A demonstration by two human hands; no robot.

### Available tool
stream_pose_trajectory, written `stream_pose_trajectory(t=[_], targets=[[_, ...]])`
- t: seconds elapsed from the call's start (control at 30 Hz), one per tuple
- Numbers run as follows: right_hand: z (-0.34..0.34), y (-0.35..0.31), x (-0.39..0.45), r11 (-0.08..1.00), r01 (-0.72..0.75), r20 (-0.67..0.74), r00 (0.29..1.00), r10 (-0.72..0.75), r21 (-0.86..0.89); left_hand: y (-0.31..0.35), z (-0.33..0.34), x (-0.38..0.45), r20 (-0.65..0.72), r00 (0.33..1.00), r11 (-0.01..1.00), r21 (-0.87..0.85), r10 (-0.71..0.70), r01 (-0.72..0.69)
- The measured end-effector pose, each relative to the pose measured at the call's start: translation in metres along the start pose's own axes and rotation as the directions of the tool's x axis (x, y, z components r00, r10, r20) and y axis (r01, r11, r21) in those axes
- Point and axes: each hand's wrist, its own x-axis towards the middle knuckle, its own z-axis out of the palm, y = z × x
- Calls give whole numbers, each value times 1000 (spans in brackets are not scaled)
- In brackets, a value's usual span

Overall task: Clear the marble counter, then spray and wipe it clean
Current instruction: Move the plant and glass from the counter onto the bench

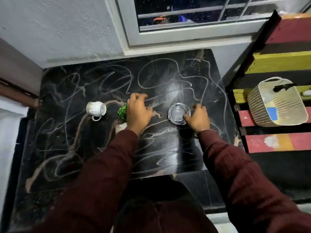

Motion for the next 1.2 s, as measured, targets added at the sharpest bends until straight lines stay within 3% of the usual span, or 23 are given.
stream_pose_trajectory(t=[0.03,0.1,0.17,0.2,0.4,0.57,0.73,0.8,0.87,0.93,1.0,1.1,1.2], targets=[[3,-1,2,998,18,12,1000,-17,-66,-6,5,3,-31,1000,1000,-22,-5,5],[10,-2,5,972,84,41,996,-77,-221,-7,11,5,-101,959,929,-295,-264,225],[18,-4,6,947,129,67,991,-114,-295,-6,18,-3,15,830,679,-567,-558,467],[22,-6,8,942,137,66,990,-122,-307,-8,23,-6,69,769,577,-620,-635,532],[38,-15,16,933,166,116,984,-136,-320,-13,44,-6,61,664,462,-671,-745,580],[41,-16,22,925,231,119,972,-204,-303,-14,52,4,100,638,395,-709,-763,584],[39,-11,29,905,369,189,924,-332,-213,-20,58,19,-21,597,410,-746,-802,525],[38,-7,31,896,379,181,922,-343,-231,-22,60,21,-146,613,526,-685,-777,504],[37,-4,32,888,373,182,925,-334,-267,-23,57,20,-237,716,715,-496,-657,492],[36,-3,36,887,384,181,921,-346,-258,-21,54,15,-209,834,844,-309,-510,439],[35,-4,41,886,393,175,917,-359,-246,-25,53,14,-155,912,920,-161,-381,357],[32,-4,47,874,396,175,917,-359,-283,-28,57,12,-45,969,952,-201,-244,230],[29,-2,51,837,428,224,901,-370,-340,-23,61,10,160,948,799,-510,-274,317]])
